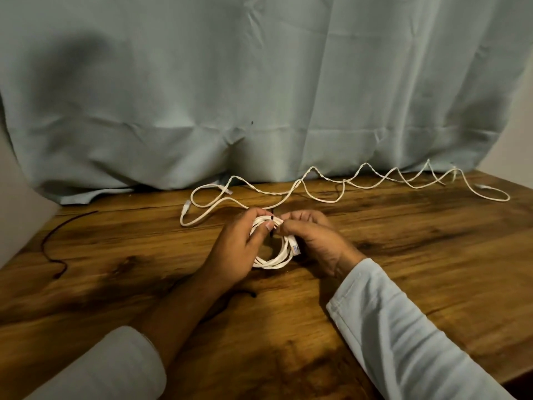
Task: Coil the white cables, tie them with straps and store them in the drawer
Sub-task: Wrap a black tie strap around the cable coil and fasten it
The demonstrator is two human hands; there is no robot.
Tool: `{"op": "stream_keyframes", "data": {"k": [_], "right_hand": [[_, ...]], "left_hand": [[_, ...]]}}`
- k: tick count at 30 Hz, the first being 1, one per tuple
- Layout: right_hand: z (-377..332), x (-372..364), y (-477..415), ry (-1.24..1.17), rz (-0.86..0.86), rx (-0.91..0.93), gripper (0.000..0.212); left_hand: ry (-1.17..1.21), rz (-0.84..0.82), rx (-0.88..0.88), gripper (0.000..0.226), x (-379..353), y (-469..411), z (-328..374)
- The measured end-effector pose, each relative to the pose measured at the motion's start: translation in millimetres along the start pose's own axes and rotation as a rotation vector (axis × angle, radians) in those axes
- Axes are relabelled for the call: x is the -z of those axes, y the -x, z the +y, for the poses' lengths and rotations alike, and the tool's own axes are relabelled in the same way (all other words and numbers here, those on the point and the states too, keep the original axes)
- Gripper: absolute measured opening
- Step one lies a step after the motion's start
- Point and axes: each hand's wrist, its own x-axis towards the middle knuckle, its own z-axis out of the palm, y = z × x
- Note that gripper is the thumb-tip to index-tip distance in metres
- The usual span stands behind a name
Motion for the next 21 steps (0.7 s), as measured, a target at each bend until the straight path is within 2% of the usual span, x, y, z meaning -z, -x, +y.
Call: {"op": "stream_keyframes", "data": {"k": [3,6,13,18,21], "right_hand": [[0,-1,1,0.067,-0.008,-0.002,0.025],[1,-5,4,0.108,-0.016,0.008,0.015],[12,-7,-1,0.115,0.034,0.058,0.027],[9,-9,4,0.189,0.035,0.14,0.016],[10,-10,2,0.323,0.137,0.256,0.016]], "left_hand": [[-0.07,0.003,-0.002,0.018,-1,0,-1],[-0.021,-0.013,0.025,0.016,0,0,1],[0.066,0.025,0.036,0.015,-4,-1,0],[0.205,0.027,0.16,0.027,-4,-1,3],[0.225,0.058,0.24,0.027,-3,-3,1]]}}
